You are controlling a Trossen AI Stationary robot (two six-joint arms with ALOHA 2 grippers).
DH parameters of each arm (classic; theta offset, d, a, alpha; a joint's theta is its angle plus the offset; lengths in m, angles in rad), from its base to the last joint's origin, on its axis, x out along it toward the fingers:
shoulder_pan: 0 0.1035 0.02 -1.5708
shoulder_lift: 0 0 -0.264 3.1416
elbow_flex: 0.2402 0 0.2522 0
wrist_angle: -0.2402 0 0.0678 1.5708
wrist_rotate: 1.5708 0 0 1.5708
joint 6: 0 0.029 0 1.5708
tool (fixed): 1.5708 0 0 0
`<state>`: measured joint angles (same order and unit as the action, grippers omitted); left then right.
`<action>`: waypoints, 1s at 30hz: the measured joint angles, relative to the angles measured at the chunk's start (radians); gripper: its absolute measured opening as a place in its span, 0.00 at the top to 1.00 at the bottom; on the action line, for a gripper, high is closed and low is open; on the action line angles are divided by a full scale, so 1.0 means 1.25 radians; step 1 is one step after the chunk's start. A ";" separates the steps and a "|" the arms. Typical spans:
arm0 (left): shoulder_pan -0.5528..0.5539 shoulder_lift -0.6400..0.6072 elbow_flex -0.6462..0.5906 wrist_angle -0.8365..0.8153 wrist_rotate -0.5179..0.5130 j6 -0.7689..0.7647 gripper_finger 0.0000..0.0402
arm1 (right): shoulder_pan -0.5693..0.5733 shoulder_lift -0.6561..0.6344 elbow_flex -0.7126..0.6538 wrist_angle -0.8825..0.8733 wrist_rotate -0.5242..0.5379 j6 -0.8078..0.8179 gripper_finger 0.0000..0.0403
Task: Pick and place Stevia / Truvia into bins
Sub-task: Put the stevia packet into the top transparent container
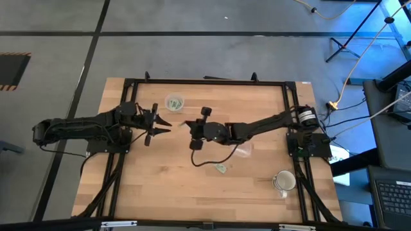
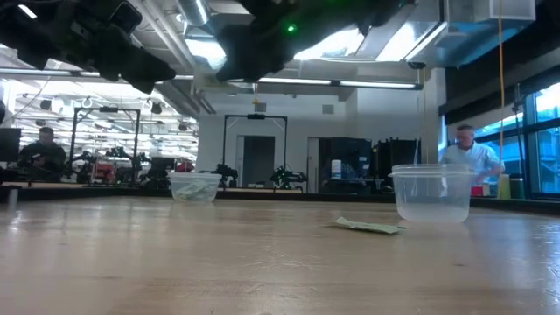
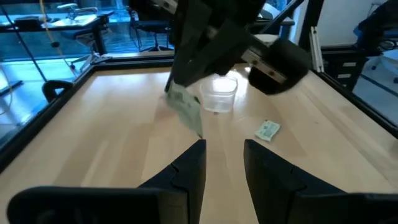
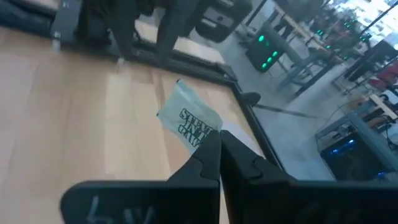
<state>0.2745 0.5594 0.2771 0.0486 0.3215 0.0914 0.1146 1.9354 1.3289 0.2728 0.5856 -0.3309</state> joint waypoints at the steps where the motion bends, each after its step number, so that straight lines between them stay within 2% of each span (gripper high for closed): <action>1: 0.000 0.000 0.000 0.003 -0.008 -0.002 0.75 | -0.001 0.007 0.000 0.020 -0.001 -0.001 1.00; 7: 0.000 0.003 0.000 0.041 -0.096 -0.102 0.75 | -0.001 0.020 0.000 0.074 -0.002 -0.015 1.00; 19: -0.030 0.066 0.000 0.059 -0.094 -0.085 0.75 | -0.009 0.020 0.000 0.168 -0.002 -0.014 1.00; 30: -0.037 0.132 0.000 0.203 -0.097 -0.084 0.75 | -0.009 0.020 0.000 0.161 -0.002 -0.012 0.99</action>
<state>0.2287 0.7244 0.2771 0.3018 0.2001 -0.0132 0.1032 1.9598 1.3289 0.4746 0.5832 -0.3454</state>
